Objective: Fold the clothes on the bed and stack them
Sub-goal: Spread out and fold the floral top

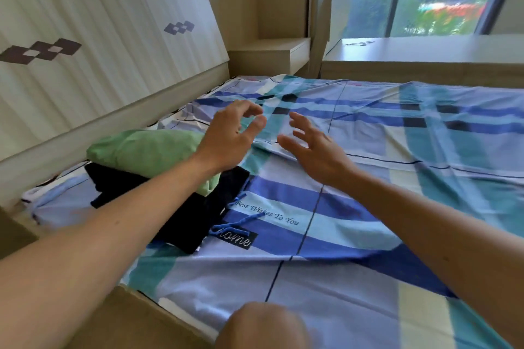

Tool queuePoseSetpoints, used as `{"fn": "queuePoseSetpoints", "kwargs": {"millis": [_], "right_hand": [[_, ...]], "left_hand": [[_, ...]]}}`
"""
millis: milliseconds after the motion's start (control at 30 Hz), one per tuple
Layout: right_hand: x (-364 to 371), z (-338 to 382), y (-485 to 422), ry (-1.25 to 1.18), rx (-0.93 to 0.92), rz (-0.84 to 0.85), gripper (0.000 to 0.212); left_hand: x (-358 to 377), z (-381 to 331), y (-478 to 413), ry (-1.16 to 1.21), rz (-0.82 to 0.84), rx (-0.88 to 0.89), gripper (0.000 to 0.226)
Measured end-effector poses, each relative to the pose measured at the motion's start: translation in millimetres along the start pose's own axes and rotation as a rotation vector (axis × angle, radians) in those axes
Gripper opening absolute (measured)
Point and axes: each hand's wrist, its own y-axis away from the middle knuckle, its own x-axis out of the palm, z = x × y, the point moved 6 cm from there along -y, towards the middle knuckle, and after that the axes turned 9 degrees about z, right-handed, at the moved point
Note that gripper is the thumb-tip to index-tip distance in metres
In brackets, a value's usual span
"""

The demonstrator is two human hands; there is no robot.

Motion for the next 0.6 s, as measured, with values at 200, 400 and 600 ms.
{"fn": "queuePoseSetpoints", "kwargs": {"millis": [200, 400, 600], "right_hand": [[-120.0, -53.8, 94.3, 0.137, 0.109, -0.157, 0.063], [-202.8, -100.1, 188.8, 0.157, 0.175, -0.28, 0.057], [-230.3, -142.4, 262.6, 0.172, 0.236, -0.362, 0.054]], "left_hand": [[106.5, -102.8, 3.1, 0.258, 0.106, 0.084, 0.032], [188.7, -188.2, 10.5, 0.417, 0.238, 0.155, 0.021], [260.9, -226.0, 44.6, 0.607, 0.347, 0.134, 0.017]]}}
